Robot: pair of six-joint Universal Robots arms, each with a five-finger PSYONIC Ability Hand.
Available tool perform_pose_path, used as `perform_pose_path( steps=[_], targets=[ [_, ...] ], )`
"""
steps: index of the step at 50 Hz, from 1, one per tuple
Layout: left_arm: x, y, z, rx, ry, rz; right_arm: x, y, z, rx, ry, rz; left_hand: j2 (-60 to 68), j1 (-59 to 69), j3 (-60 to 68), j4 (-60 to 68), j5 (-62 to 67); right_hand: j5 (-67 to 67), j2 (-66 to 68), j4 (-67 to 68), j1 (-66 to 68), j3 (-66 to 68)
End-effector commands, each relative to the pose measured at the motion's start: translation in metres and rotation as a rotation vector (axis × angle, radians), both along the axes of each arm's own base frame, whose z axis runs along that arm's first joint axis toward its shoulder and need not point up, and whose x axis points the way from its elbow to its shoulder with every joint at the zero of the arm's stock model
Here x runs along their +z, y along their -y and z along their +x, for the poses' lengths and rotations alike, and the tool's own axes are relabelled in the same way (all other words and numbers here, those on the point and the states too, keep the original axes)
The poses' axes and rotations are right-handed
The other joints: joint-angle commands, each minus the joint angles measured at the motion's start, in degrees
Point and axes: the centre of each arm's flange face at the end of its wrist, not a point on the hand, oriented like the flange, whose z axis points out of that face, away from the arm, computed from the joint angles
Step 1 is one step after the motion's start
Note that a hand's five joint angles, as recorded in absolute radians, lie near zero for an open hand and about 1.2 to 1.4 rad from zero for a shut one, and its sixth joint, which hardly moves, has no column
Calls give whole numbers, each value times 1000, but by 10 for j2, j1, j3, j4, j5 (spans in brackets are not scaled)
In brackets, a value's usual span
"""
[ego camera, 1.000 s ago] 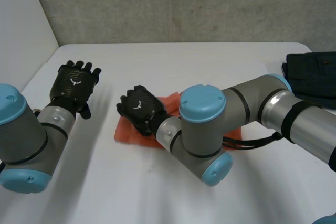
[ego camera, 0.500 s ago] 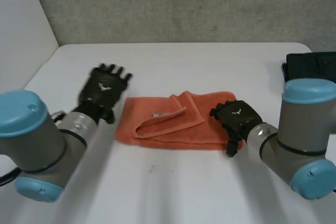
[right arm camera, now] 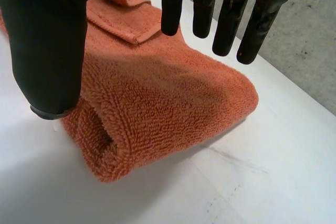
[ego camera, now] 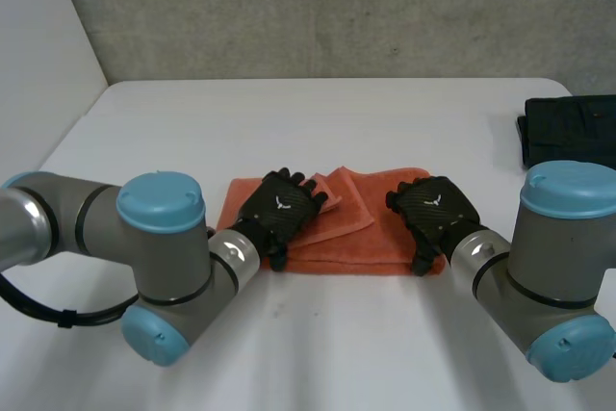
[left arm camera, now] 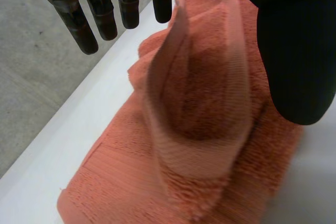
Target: Fold the laundry.
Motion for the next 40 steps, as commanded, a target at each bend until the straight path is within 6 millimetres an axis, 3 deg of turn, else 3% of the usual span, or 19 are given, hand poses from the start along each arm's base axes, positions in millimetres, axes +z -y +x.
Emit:
perform_pose_path(
  steps=[1,15,31,34,39,40],
  targets=[
    [7,16,-7,30,-56,0,-4,0,-1,-1,-6,11,18,23,15,19,9,49,56,44,76,44],
    [18,10,-20,3,-97,5,-3,1,0,1,-5,6,27,32,23,27,17,49,56,44,76,44],
    [-3,29,-33,18,-67,53,-11,1,0,2,-16,24,30,35,27,30,21,63,69,58,89,57],
    [4,46,-29,119,-78,17,-13,1,0,6,-32,23,47,52,43,47,37,86,93,81,113,81],
    [25,103,20,478,-100,-71,-12,1,-1,9,-44,11,44,49,40,44,34,115,121,110,142,109],
    [26,106,24,503,-98,-75,-12,1,-1,9,-44,11,44,49,40,44,34,115,121,110,142,109]
  ],
)
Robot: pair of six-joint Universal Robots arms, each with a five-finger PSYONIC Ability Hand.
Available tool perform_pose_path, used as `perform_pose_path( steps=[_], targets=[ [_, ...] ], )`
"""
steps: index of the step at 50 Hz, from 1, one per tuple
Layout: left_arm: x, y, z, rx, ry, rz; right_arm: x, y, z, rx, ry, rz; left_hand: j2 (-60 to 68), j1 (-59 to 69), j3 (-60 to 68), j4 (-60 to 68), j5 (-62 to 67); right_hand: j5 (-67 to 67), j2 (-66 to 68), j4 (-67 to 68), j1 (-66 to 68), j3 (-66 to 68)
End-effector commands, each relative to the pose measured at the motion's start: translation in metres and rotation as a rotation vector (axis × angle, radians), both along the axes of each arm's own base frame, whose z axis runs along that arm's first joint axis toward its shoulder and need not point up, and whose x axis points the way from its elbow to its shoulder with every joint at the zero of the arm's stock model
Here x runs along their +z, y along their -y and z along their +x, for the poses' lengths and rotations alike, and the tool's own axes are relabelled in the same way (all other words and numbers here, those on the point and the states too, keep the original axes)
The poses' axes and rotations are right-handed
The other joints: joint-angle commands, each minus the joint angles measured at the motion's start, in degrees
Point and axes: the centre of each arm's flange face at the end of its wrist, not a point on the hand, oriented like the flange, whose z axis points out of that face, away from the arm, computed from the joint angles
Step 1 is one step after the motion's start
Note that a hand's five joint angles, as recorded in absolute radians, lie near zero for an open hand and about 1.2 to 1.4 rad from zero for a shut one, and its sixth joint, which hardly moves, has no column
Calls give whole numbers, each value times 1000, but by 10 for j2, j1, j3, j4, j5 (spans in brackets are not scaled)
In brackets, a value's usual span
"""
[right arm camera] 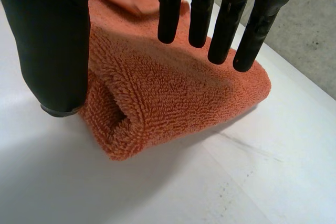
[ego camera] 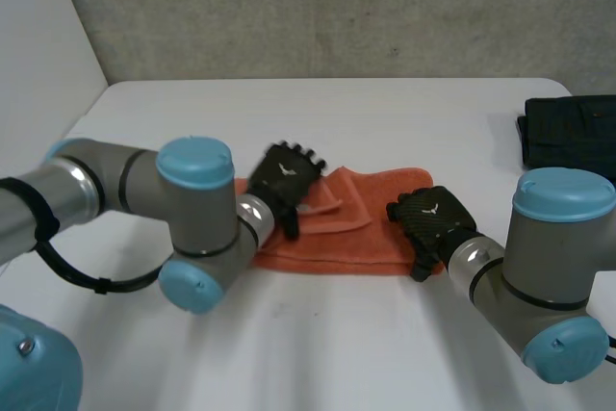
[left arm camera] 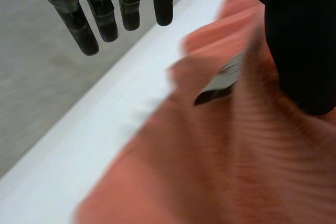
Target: Fold the laundry.
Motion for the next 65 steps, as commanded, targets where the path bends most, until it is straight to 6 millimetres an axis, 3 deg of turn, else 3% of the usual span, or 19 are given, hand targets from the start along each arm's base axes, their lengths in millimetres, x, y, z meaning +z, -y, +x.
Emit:
perform_pose_path(
  steps=[1,9,20,24,25,30,35,39,41,42,47,49,53,56,59,60,62,63,65],
  targets=[
    [20,59,53,383,-7,-74,0,1,0,4,-16,-12,33,33,31,38,32,78,75,69,106,69],
    [5,42,50,305,16,-6,-3,-1,0,7,-19,-5,30,29,28,34,28,109,105,99,136,99],
    [18,15,48,259,17,1,-9,6,-7,-52,-70,-37,30,29,28,34,28,199,196,190,227,190],
    [28,12,50,261,8,-11,-9,6,-12,-79,-102,-47,30,29,28,34,28,394,391,384,422,385],
    [33,10,51,260,2,-18,-9,7,-13,-88,-108,-50,28,28,26,33,27,554,551,544,582,545],
    [47,2,54,257,-10,-34,-8,2,-17,-95,-120,-45,25,24,23,29,23,555,552,546,583,546],
    [59,-6,61,258,-19,-43,17,9,-36,-125,-177,-119,23,23,21,28,22,555,552,546,583,546],
    [66,-14,66,251,-23,-46,36,28,-65,-157,-330,-198,22,21,20,26,20,555,552,546,583,546],
    [69,-19,66,234,-26,-45,43,33,-65,-148,-374,-243,20,19,18,24,18,555,552,546,583,546],
    [70,-20,66,231,-28,-46,47,34,-62,-139,-381,-262,20,19,18,24,18,555,552,546,583,546],
    [79,-24,67,222,-56,-81,89,18,2,9,-305,-439,18,18,16,23,17,555,552,546,583,546],
    [81,-24,68,225,-63,-91,94,10,21,67,-282,-471,18,18,16,23,17,555,552,546,583,546],
    [87,-25,71,234,-75,-108,77,-25,70,263,-250,-473,18,18,16,23,17,555,552,546,583,546],
    [90,-26,74,241,-80,-113,52,-85,106,535,-213,-433,16,16,15,21,15,555,552,546,583,546],
    [91,-25,74,242,-84,-119,41,-101,111,630,-189,-383,16,16,15,21,15,555,552,546,583,546],
    [91,-24,74,244,-85,-120,40,-102,110,638,-185,-370,15,14,13,19,13,479,476,470,507,470],
    [95,-21,74,247,-97,-137,44,-100,108,613,-122,-312,13,13,11,18,12,-19,-22,-28,9,-28],
    [96,-20,73,247,-102,-143,47,-97,108,594,-95,-294,13,13,11,18,12,-106,-109,-115,-78,-115],
    [100,-18,72,246,-122,-159,55,-82,102,520,-34,-255,13,13,11,18,12,-145,-148,-154,-117,-154]
  ],
)
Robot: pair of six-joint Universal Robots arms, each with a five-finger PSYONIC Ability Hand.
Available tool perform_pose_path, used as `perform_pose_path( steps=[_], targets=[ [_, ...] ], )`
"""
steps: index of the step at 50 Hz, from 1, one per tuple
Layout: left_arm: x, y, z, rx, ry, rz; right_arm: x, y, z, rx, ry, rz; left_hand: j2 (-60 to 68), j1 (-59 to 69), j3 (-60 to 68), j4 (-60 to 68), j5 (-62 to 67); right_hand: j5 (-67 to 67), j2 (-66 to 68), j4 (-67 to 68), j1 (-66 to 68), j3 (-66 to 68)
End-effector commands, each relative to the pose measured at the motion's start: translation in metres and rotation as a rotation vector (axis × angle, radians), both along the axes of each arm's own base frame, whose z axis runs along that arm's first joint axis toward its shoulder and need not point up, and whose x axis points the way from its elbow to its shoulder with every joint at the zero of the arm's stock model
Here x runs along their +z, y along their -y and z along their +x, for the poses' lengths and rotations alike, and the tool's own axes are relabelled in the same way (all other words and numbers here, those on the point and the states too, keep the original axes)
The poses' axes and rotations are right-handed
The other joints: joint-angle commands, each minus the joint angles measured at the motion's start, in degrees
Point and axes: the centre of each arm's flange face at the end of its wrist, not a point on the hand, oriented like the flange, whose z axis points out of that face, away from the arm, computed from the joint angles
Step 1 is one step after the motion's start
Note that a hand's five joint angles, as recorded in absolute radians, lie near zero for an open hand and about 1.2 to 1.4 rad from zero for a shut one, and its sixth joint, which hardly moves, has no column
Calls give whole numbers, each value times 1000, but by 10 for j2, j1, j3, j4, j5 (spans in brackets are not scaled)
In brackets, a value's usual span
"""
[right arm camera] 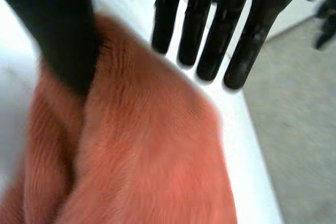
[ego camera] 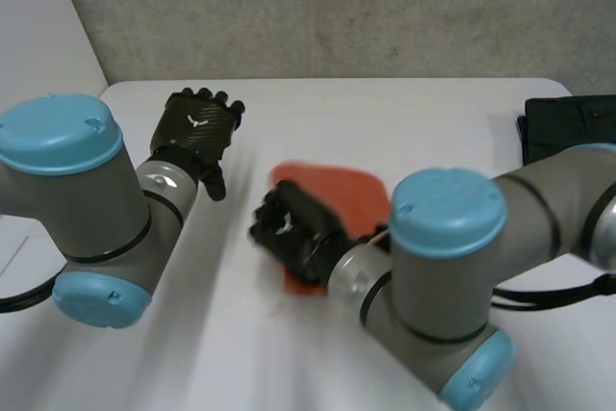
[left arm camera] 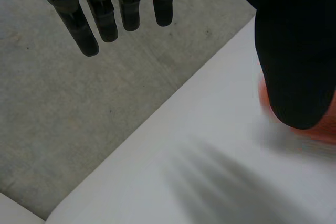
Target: Fold the laundry.
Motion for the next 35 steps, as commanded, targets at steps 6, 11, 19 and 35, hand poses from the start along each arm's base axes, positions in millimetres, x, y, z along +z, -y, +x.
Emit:
perform_pose_path(
  steps=[6,11,19,35],
  targets=[
    [31,7,-24,-47,-177,-72,65,104,-76,-451,482,371,12,11,9,12,12,-330,-309,-328,-232,-326],
    [5,-12,-61,-172,-213,46,58,112,-89,-530,459,498,13,12,11,13,14,-330,-309,-328,-232,-326],
    [-45,-31,-61,-111,-98,261,21,117,-86,-557,306,557,20,19,18,20,21,-330,-309,-328,-232,-326],
    [-88,-44,-52,-78,4,384,-22,112,-67,-539,207,616,17,16,14,17,17,-330,-309,-328,-232,-326]
  ],
)
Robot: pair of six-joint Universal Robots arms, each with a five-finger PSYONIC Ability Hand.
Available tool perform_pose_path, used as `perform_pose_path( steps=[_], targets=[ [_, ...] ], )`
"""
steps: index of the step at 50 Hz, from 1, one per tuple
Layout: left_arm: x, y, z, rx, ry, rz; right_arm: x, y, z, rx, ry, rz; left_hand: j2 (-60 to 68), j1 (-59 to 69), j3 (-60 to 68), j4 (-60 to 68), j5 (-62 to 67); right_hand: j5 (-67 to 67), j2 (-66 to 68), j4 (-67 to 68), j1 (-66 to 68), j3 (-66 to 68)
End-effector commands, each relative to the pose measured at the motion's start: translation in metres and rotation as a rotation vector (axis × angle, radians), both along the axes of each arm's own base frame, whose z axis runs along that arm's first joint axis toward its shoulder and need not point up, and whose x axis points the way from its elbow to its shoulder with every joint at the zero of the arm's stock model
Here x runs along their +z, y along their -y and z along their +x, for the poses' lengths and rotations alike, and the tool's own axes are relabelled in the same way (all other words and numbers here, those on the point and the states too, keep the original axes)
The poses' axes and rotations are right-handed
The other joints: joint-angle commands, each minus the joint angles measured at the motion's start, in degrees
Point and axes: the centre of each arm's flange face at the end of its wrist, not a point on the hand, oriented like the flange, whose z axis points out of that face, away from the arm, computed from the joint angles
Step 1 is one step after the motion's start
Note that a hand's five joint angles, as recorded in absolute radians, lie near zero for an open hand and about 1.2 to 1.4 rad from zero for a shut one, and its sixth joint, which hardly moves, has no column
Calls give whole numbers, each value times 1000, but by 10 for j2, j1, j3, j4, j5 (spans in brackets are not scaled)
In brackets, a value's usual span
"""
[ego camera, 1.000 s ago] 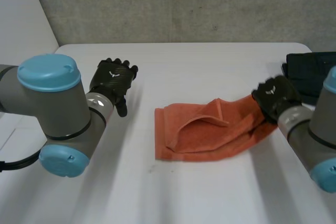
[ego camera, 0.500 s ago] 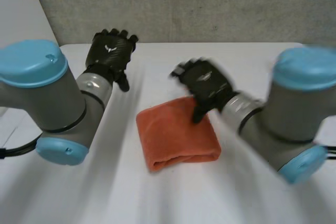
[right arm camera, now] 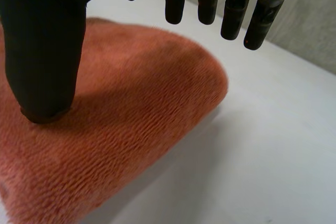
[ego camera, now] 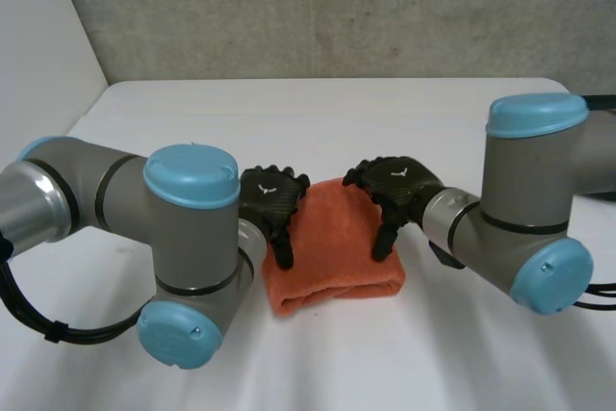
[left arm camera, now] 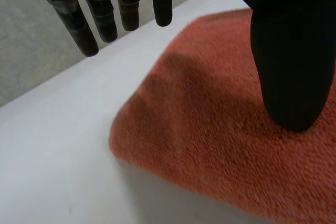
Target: Fold the laundry.
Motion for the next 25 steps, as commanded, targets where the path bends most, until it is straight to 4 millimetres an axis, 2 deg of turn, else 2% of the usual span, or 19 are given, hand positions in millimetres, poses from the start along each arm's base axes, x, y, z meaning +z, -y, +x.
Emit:
perform_pose_path(
  steps=[1,8,15,21,25],
  targets=[
    [-24,-1,2,-2,65,60,-24,1,2,13,-52,30,18,17,16,18,19,-30,-22,-30,-11,-18],
    [-18,3,-2,-10,59,54,-23,2,1,30,-103,-14,20,19,18,20,20,-30,-22,-30,-11,-18],
    [-3,7,-6,-22,54,27,1,2,-7,-17,-87,-63,13,12,11,13,14,-30,-22,-30,-11,-18],
    [49,10,-4,-57,-45,-59,15,-15,-14,-17,-50,-138,10,9,8,10,10,-30,-22,-30,-11,-18],
    [86,12,1,-135,-123,-113,26,-38,-21,-9,-18,-219,2,1,-1,1,2,-30,-22,-30,-11,-18]
  ],
)
